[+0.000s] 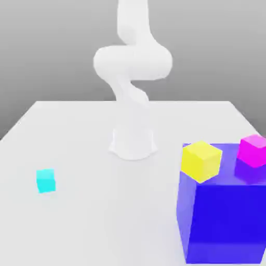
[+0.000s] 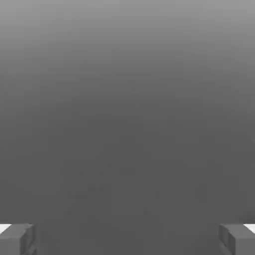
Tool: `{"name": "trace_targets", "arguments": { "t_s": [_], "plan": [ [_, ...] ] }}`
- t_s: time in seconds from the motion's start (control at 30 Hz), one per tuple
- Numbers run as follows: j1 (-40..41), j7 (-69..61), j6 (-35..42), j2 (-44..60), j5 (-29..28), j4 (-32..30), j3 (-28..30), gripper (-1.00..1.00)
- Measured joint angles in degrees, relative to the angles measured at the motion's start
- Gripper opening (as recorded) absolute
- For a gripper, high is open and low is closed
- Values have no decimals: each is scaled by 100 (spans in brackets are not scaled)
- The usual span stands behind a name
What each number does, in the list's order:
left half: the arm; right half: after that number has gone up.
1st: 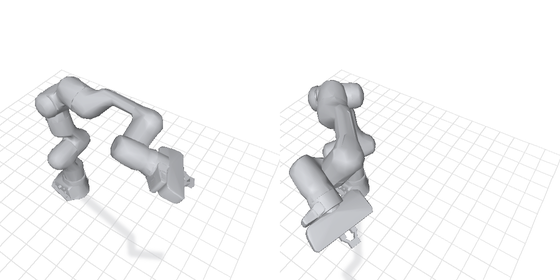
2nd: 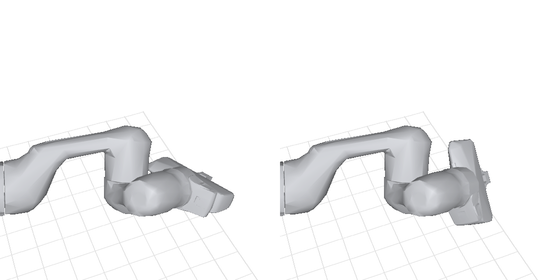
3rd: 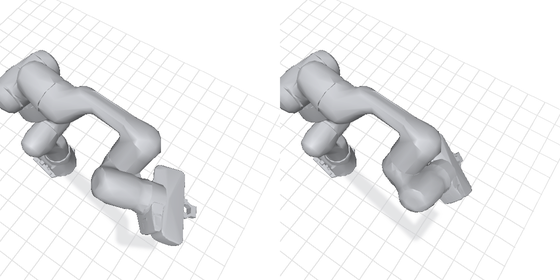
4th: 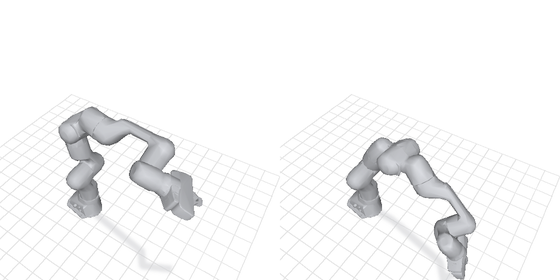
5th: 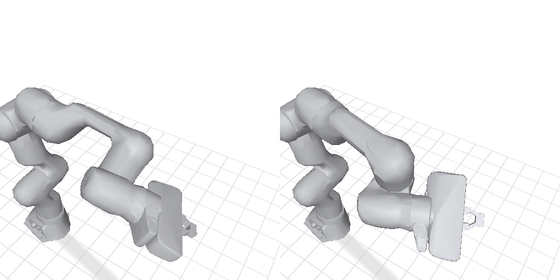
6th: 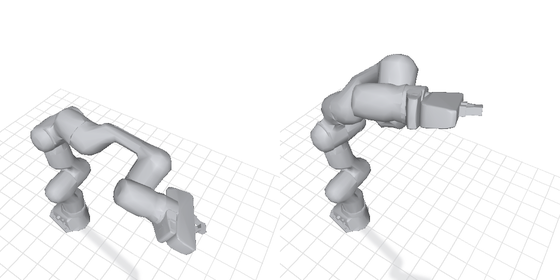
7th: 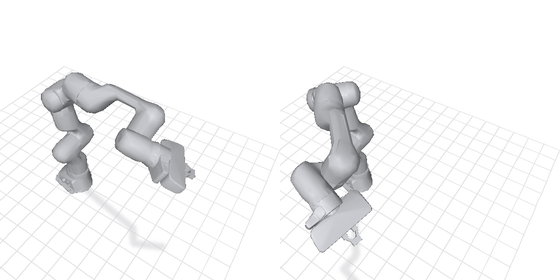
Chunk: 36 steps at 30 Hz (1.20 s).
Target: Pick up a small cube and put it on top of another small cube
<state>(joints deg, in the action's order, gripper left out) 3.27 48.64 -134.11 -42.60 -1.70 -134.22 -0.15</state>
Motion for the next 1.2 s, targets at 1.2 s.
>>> {"name": "trace_targets", "arguments": {
  "t_s": [1.2],
  "plan": [
    [3439,1344,-3558,4791,954,-3007,1141,0]
  ]
}}
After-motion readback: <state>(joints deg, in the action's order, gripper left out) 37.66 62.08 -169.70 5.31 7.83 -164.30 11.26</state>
